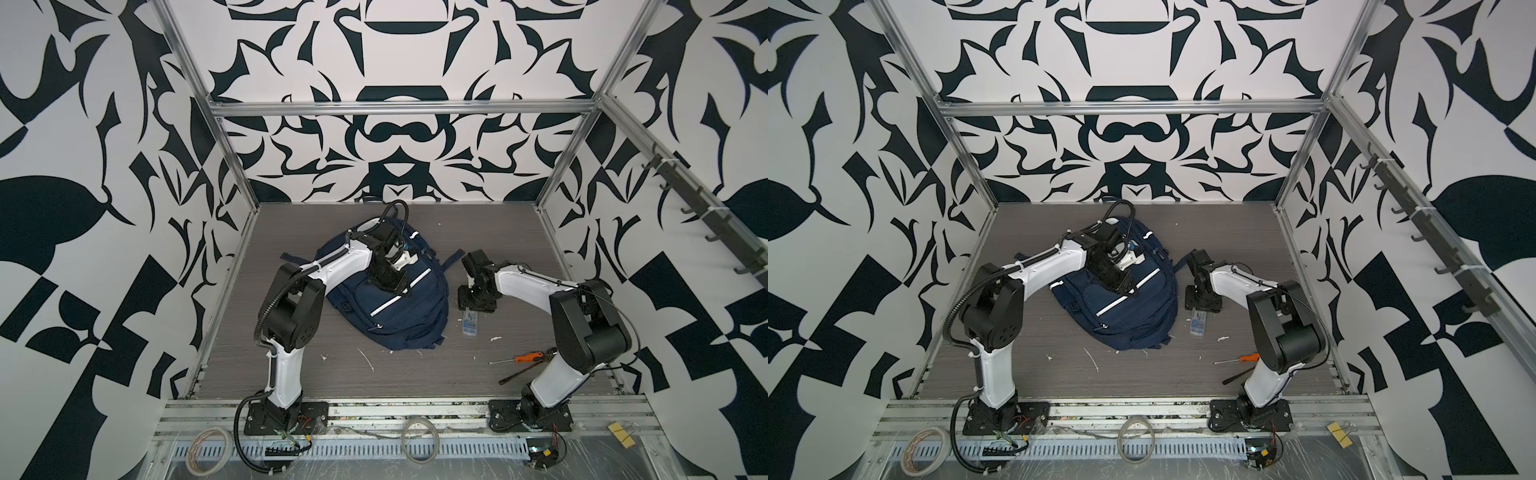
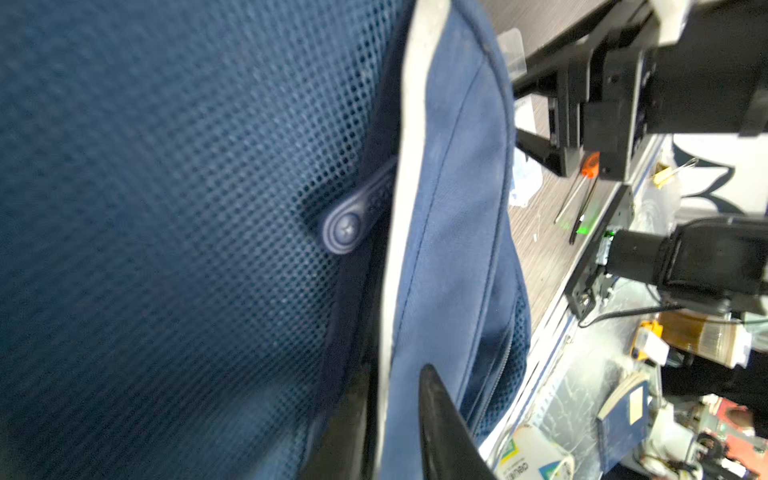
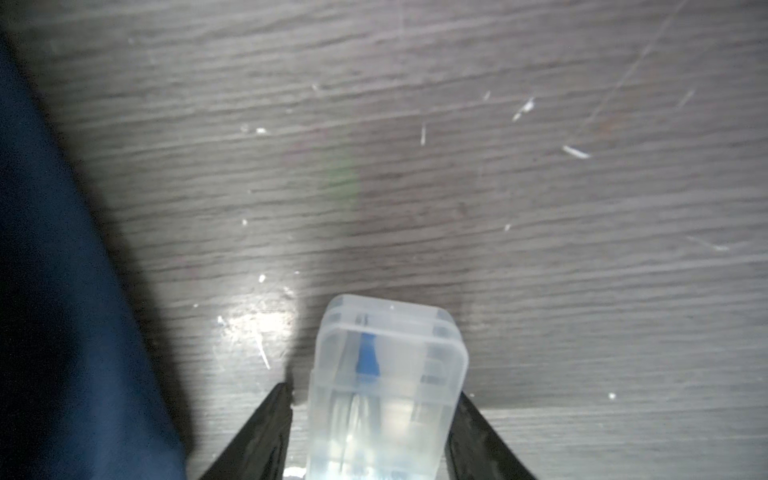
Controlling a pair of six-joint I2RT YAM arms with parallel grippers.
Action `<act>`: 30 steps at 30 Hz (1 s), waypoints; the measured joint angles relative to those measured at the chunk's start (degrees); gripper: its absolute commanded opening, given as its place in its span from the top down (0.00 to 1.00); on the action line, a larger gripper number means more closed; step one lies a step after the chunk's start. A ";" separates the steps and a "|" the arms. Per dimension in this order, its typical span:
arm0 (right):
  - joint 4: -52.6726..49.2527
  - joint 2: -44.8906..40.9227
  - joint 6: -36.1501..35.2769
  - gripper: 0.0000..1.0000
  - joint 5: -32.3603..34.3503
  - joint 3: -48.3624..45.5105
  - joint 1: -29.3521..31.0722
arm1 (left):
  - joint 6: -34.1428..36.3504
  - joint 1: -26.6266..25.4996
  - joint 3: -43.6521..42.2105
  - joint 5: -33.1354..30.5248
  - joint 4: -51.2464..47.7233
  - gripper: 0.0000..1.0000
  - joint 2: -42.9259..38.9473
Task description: Pack the student bag
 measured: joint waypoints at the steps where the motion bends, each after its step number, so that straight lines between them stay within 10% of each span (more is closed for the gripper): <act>1: 0.04 0.02 0.00 0.46 0.07 0.00 0.00 | -0.24 0.00 -0.42 0.44 0.44 0.84 0.00; 4: -0.02 0.28 -0.04 0.47 0.31 0.22 0.07 | -2.19 0.02 -0.90 1.57 1.92 1.00 0.00; 18: 4.50 -2.51 -2.01 0.86 -2.75 -2.86 0.37 | -11.45 2.32 1.73 8.00 7.69 1.00 -2.75; 30: 3.72 -15.65 -2.43 0.99 -5.09 -6.86 0.70 | -21.09 10.99 -4.04 16.44 16.94 1.00 -7.82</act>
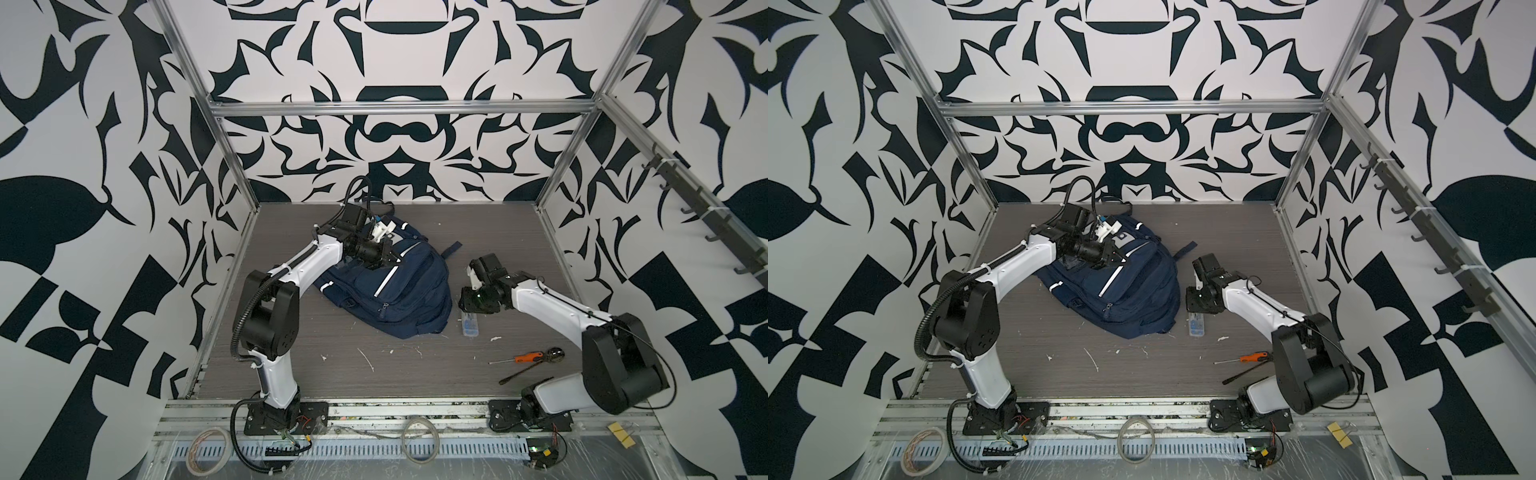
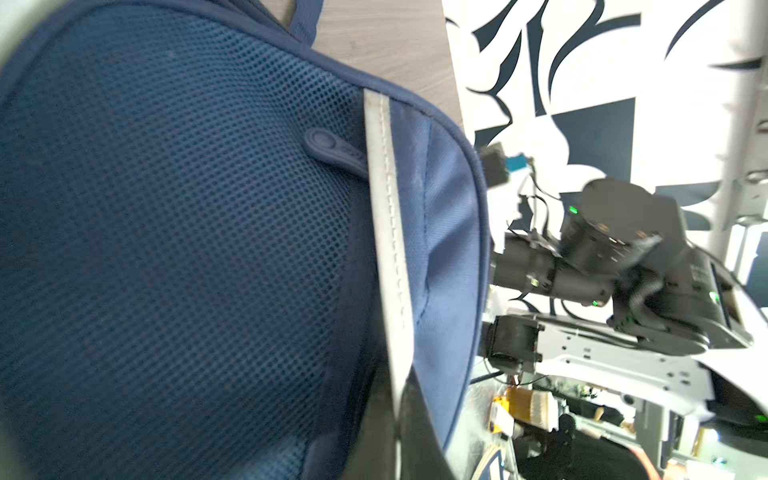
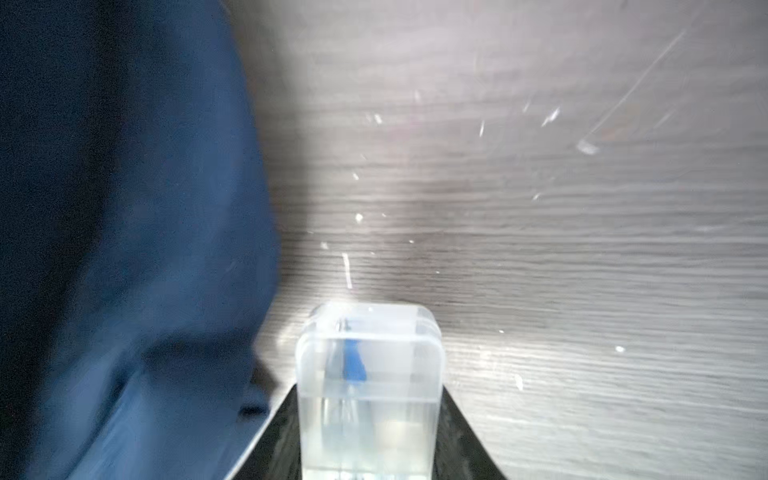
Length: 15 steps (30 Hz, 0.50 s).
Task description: Pack the student bag
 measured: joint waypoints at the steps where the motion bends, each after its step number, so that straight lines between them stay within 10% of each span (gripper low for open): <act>1: 0.00 -0.87 0.28 0.99 0.00 0.00 0.00 | -0.48 0.22 -0.26 0.37 0.59 1.00 0.00; 15: -1.20 -5.51 10.71 1.00 -4.15 11.19 1.84 | -12.61 0.61 -4.13 4.46 15.17 1.00 -0.09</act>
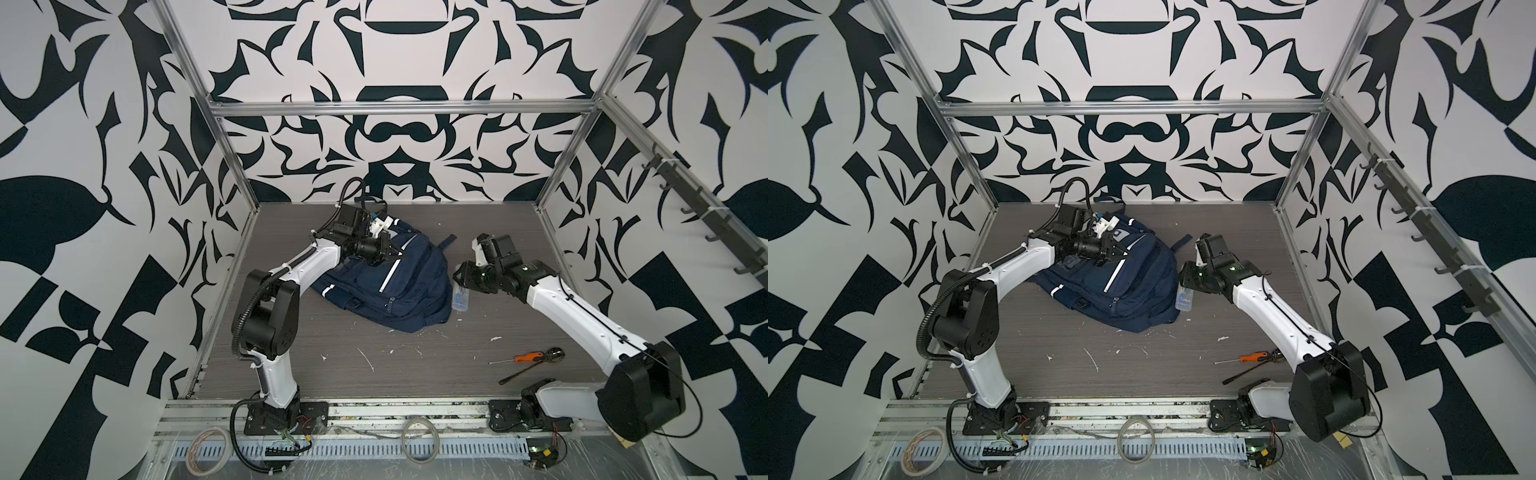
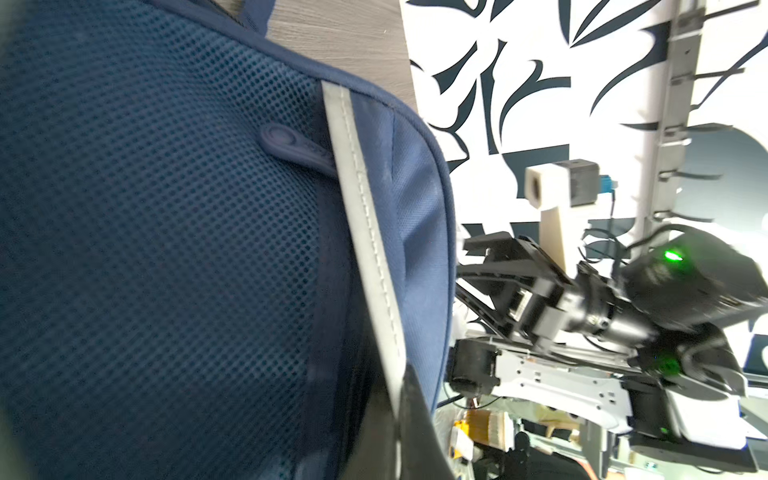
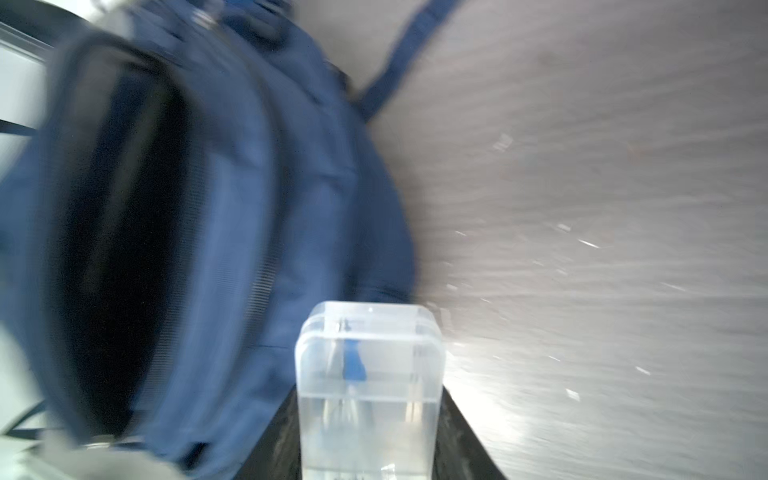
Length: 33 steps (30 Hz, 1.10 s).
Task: Pack the student bag
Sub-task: 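Push the pencil case into the open backpack compartment with right while left holds backpack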
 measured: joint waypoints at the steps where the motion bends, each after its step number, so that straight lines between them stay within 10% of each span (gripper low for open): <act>1: 0.33 0.46 0.90 1.00 -0.68 0.96 0.35 | -0.74 0.00 -0.20 0.11 0.70 1.00 0.00; 33: 17.44 20.04 13.00 1.00 -15.80 12.46 3.06 | -14.84 -4.22 -1.05 -1.36 15.58 1.00 -0.02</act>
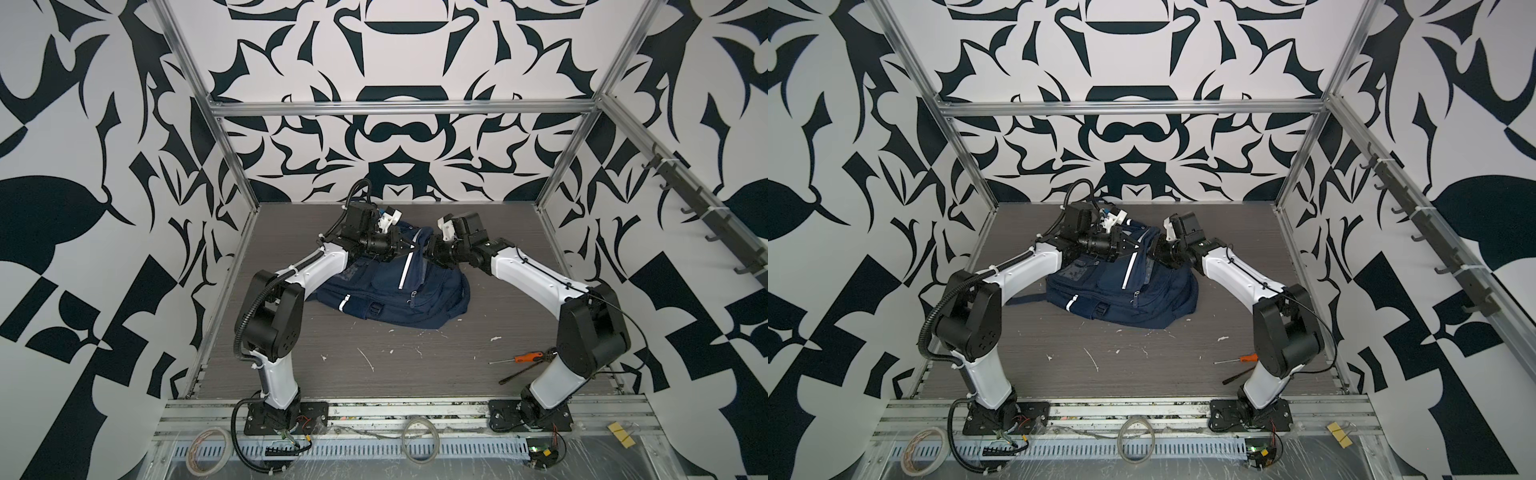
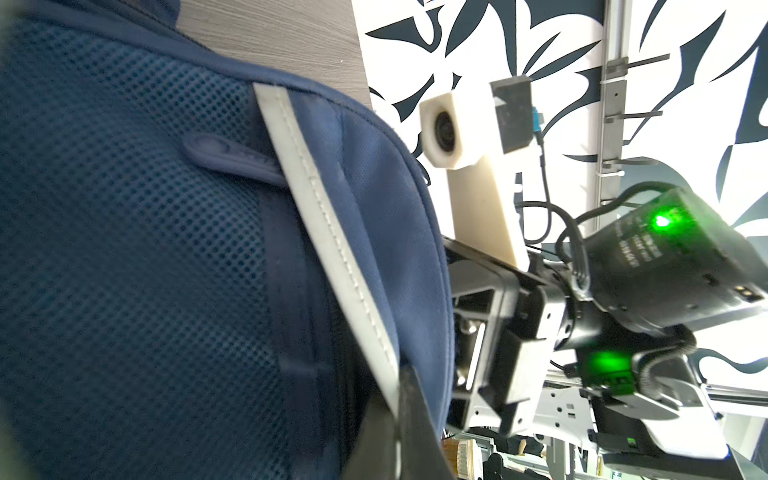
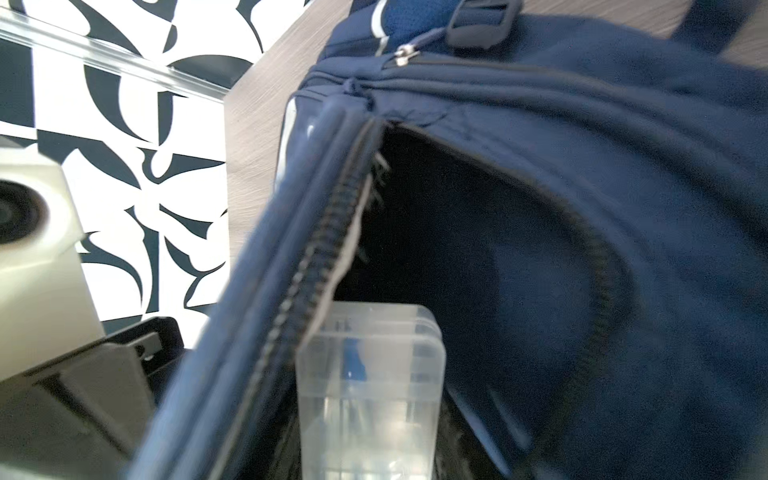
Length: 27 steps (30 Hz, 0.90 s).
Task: Pack the student bag
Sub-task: 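Push the pencil case into the open backpack compartment with right while left holds backpack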
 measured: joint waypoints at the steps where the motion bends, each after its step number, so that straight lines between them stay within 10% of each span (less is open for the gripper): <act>1: 0.55 0.13 0.07 1.00 -0.22 -0.07 0.00 | -0.37 0.00 0.00 0.00 0.37 1.00 0.00; 13: 4.72 1.11 1.57 0.99 -0.92 -1.22 -0.09 | -4.92 0.00 0.00 0.46 4.94 1.00 1.03; 27: 5.77 2.54 1.66 0.63 -1.81 -2.01 -0.09 | -5.86 -0.11 -0.15 0.94 6.03 1.00 1.81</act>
